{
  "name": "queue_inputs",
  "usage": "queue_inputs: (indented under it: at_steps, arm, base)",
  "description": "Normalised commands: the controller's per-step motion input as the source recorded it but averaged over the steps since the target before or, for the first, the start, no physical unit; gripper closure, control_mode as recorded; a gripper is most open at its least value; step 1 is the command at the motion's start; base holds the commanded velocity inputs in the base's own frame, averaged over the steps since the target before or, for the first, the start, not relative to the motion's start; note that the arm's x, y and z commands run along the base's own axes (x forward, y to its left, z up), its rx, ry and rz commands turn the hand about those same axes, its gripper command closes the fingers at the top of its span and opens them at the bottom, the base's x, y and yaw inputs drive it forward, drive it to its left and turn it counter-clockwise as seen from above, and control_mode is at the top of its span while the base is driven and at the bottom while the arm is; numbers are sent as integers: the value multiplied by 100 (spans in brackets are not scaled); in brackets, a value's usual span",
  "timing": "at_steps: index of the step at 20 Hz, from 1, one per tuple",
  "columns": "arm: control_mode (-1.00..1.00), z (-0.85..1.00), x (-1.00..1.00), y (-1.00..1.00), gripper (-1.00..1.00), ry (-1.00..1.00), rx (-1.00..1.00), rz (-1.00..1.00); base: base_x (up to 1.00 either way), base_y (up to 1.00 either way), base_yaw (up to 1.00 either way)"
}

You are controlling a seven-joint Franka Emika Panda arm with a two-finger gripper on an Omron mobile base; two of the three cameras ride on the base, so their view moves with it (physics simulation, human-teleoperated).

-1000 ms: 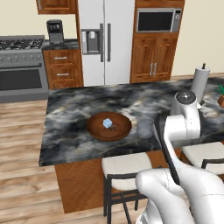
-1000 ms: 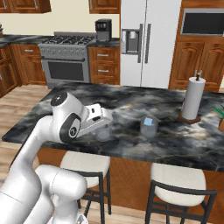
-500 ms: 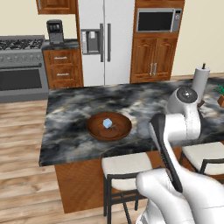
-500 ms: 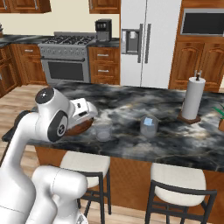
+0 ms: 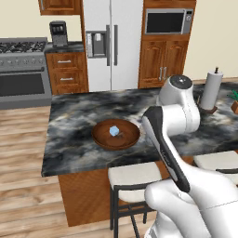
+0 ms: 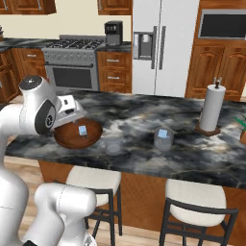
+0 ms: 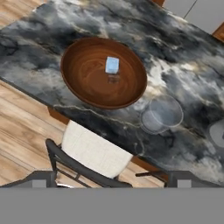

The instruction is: There are four ice cubes in the ice bowl. Place two ice cubes in each glass of water.

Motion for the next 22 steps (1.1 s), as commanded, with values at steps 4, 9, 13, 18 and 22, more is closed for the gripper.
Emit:
queue_inputs:
  at_steps: [4, 9, 13, 18, 22]
  arm:
    - [-100, -1, 0, 41, -100, 6, 0, -12]
    - [-100, -12, 4, 12, -100, 8, 0, -4]
    - [-100, -16, 17, 0, -100, 9, 0, 0]
    - [-100, -29, 28, 0, -100, 6, 0, 0]
    - [-100, -30, 33, 4, -100, 0, 2, 0]
  base:
    - [0, 0, 0]
    - [0, 0, 0]
    - [0, 0, 0]
    - [0, 0, 0]
    - [0, 0, 0]
